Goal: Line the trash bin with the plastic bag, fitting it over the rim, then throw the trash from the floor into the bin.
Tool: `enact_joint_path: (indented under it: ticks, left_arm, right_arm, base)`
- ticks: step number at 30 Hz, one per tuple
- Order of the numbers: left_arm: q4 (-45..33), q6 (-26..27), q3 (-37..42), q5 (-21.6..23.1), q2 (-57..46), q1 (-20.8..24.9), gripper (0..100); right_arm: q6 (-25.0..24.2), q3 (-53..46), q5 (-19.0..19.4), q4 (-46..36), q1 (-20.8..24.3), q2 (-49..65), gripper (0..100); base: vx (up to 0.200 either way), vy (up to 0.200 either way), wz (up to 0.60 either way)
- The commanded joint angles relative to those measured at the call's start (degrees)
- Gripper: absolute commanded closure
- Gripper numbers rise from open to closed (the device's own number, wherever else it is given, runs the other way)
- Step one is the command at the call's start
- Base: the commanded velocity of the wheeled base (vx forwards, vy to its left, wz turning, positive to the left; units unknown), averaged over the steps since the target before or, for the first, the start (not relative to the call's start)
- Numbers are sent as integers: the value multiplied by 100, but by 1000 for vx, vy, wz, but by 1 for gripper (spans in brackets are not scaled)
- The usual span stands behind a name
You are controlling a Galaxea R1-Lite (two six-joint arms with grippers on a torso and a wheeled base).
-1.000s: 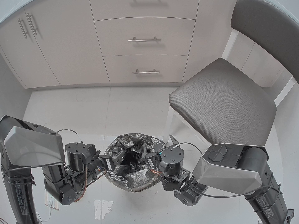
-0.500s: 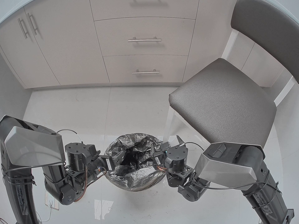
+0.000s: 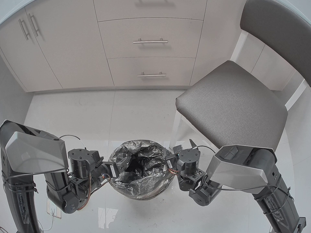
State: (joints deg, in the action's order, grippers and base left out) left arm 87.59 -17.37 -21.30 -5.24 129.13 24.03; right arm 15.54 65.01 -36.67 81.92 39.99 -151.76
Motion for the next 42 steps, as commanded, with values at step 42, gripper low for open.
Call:
enact_joint_path:
  ticks: [42]
  left_arm:
    - [-5, 893, -665, -399, 1246, -680, 0]
  right_arm:
    - [-34, -867, 11, 553, 783, -99, 0]
  base:
    - [0, 0, 0]
